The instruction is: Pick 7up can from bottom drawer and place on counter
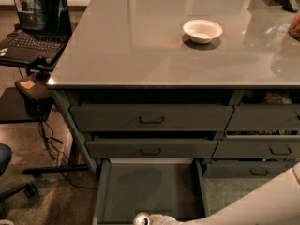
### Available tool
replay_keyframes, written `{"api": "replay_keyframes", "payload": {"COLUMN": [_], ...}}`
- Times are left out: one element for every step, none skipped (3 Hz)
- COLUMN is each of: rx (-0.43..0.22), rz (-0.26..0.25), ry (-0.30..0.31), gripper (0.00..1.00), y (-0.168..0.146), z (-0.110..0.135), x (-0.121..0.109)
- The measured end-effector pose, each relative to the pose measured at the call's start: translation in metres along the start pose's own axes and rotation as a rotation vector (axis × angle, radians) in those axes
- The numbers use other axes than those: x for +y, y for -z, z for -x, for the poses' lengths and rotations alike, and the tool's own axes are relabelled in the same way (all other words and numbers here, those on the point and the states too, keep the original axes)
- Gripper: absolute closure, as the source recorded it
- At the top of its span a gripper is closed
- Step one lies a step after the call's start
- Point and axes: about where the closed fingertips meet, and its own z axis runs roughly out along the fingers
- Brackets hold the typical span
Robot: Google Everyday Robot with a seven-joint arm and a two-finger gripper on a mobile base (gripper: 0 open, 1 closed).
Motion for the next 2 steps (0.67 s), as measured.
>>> {"api": "replay_keyframes", "payload": {"rx": [-0.008, -0.013], "rz": [-0.008, -0.015], "ry": [0.004, 0.02], "gripper": [1.0, 1.0], "y": [-0.002, 0.01], "z": [0.002, 0.026], "x": [-0.005, -0.017]}}
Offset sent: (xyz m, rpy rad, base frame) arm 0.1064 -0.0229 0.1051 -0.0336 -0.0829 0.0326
